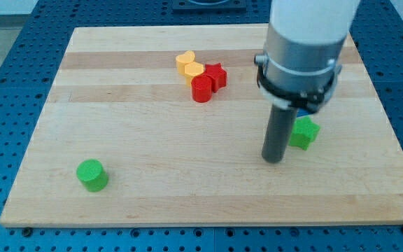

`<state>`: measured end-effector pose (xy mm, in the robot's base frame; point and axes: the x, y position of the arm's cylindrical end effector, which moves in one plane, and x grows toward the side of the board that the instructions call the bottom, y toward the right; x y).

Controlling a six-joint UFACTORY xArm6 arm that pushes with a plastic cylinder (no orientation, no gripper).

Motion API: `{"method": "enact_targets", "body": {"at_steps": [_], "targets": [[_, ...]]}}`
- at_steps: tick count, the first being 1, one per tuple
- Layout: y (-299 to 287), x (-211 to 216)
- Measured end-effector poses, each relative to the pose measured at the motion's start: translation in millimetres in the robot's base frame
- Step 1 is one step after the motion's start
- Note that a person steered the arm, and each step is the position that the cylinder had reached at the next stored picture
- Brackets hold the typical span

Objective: Drag the green star into the bottom side of the triangle

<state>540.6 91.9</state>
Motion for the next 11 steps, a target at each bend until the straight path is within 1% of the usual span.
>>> {"method": "enact_targets", "body": {"at_steps": [1, 2, 3, 4, 5, 6, 7, 8, 9, 10, 11], "targets": [[27.7, 11.4], [52.6, 6.9], [51.5, 5.0], [38.2, -5.0], [37.3, -33.3], [37.2, -45.7], [35.6, -44.6], [20.7, -6.7], [27.2, -4.3], [48.2, -17.8], [51.1, -35.8]]}}
